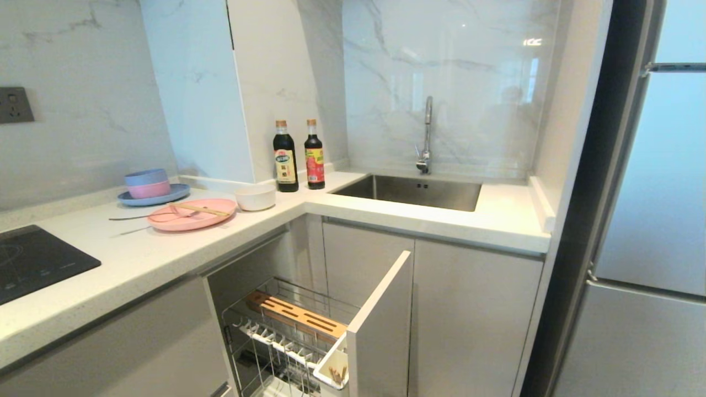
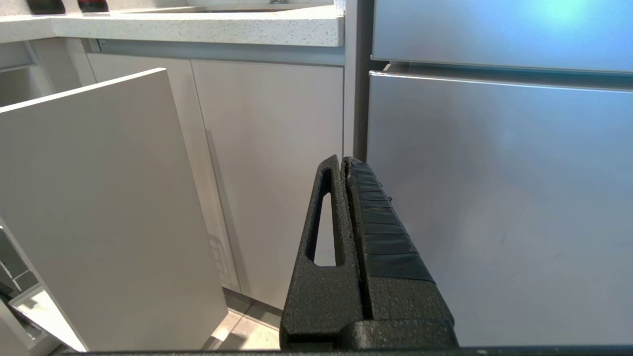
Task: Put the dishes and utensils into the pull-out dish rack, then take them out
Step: Pick up the bowl and place it in the cupboard
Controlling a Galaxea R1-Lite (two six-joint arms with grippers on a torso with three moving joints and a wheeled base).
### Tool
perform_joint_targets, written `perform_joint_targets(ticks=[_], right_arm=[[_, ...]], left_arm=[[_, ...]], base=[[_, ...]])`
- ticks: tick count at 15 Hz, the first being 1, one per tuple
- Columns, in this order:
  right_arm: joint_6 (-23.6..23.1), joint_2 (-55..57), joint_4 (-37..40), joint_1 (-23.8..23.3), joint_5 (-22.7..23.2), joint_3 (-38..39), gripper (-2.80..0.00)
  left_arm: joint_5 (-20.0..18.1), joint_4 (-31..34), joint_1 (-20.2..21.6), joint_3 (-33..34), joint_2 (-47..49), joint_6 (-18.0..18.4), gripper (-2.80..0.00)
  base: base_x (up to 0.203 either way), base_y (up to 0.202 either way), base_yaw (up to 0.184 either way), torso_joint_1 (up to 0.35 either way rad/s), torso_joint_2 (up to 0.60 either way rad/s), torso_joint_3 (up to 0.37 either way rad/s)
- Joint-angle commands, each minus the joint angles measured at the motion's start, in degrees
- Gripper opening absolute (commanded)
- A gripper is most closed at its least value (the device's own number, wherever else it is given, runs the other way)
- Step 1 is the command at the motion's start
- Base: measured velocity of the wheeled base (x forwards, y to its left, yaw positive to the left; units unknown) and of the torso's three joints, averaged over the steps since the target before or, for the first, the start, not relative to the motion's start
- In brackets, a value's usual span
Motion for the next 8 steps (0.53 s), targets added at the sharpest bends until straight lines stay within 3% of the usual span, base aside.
perform_joint_targets(ticks=[1,5,8], right_arm=[[0.00,0.02,-0.01,0.05,0.01,0.09,-2.80],[0.00,0.02,0.00,0.00,0.01,0.09,-2.80],[0.00,0.02,-0.01,0.00,0.01,0.09,-2.80]], left_arm=[[1.65,-1.30,0.53,10.43,-13.36,-0.07,-2.80],[4.82,-15.07,0.99,29.95,-14.94,-3.83,-2.80],[-2.52,-7.57,0.99,30.56,-14.91,-4.78,-2.80]], base=[[0.000,0.000,0.000,0.000,0.00,0.000],[0.000,0.000,0.000,0.000,0.00,0.000],[0.000,0.000,0.000,0.000,0.00,0.000]])
